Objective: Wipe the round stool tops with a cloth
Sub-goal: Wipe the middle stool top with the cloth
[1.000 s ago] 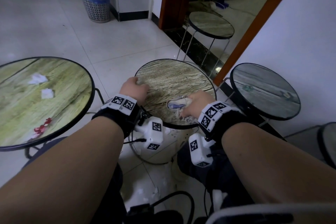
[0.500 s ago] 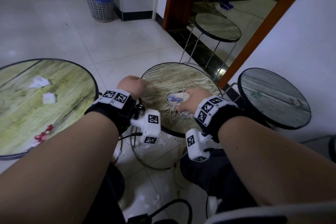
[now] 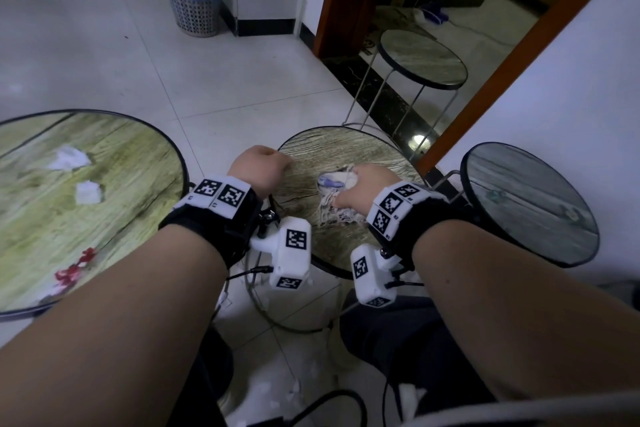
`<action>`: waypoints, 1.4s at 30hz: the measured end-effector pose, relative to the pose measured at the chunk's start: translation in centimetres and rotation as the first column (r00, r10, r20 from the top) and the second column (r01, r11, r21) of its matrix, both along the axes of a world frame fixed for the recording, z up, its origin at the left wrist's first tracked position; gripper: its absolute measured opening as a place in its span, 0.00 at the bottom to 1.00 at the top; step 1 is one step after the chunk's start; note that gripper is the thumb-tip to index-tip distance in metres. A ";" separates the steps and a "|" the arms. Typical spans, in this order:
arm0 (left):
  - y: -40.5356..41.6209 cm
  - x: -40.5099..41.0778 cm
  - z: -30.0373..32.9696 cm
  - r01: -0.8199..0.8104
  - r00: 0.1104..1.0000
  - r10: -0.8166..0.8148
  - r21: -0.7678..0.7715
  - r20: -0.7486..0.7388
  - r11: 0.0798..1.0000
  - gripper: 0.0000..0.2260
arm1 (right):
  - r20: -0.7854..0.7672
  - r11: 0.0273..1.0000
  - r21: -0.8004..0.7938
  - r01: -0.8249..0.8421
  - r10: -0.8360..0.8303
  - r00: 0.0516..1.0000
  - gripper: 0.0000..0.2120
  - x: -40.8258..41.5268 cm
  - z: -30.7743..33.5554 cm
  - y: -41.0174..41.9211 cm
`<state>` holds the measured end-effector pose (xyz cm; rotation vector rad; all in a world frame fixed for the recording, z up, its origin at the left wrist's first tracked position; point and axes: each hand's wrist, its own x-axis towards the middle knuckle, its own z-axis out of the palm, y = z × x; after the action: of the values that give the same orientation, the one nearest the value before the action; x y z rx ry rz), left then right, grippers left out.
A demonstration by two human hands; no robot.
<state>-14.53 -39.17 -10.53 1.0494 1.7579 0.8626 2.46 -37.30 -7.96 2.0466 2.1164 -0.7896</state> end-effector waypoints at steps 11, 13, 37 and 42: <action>1.9 -0.9 0.2 0.013 0.995 -0.008 -0.051 0.095 0.999 0.10 | 0.045 0.995 -0.005 -0.101 0.102 0.994 0.09 -1.6 -0.3 2.8; 2.3 -1.1 0.1 0.024 0.995 -0.016 -0.070 0.100 0.997 0.11 | 0.063 0.995 -0.003 -0.102 0.102 0.993 0.11 -1.9 -0.4 3.3; 5.2 -2.1 -0.7 -0.048 0.946 0.109 -0.202 0.304 0.978 0.10 | -0.010 0.996 0.003 -0.092 0.092 0.996 0.10 -4.1 0.1 8.2; 5.5 -2.1 -0.6 -0.052 0.949 0.113 -0.208 0.295 0.977 0.10 | -0.070 0.996 0.003 -0.095 0.095 0.993 0.09 -4.4 0.3 8.8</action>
<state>-16.64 -33.71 -11.16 0.6748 1.5941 0.8328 -1.92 -28.53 -7.69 1.9290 2.2305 -0.8600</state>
